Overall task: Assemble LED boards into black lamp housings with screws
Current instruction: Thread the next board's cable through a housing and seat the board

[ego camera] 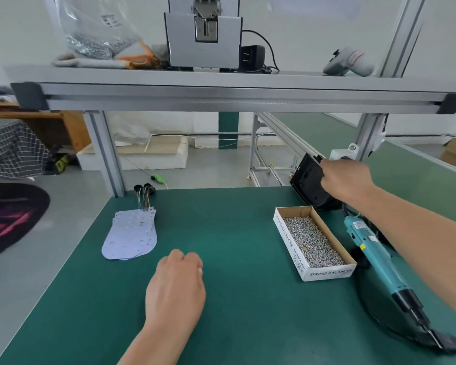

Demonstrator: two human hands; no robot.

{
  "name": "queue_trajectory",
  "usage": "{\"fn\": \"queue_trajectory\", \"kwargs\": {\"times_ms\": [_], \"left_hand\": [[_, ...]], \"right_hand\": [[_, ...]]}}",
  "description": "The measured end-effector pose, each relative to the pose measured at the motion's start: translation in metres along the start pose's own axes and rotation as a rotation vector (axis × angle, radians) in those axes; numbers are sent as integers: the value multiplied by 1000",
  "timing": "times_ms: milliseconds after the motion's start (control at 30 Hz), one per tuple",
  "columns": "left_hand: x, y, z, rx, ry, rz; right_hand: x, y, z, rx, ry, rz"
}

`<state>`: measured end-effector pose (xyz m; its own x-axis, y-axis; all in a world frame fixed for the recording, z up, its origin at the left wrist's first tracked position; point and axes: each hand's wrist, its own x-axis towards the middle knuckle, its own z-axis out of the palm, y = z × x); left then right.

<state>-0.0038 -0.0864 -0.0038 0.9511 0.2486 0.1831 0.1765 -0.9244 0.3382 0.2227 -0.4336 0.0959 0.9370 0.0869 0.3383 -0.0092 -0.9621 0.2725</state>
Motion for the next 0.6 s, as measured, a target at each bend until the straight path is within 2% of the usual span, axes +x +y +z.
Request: {"fn": "queue_trajectory", "kwargs": {"times_ms": [167,600], "left_hand": [[2,-1,4,0,-12,-16],[5,-1,6,-74,-1,-71]], "right_hand": [[-1,7,-3,57,-10,13],[-37,13,-33,272,219,-10]]}}
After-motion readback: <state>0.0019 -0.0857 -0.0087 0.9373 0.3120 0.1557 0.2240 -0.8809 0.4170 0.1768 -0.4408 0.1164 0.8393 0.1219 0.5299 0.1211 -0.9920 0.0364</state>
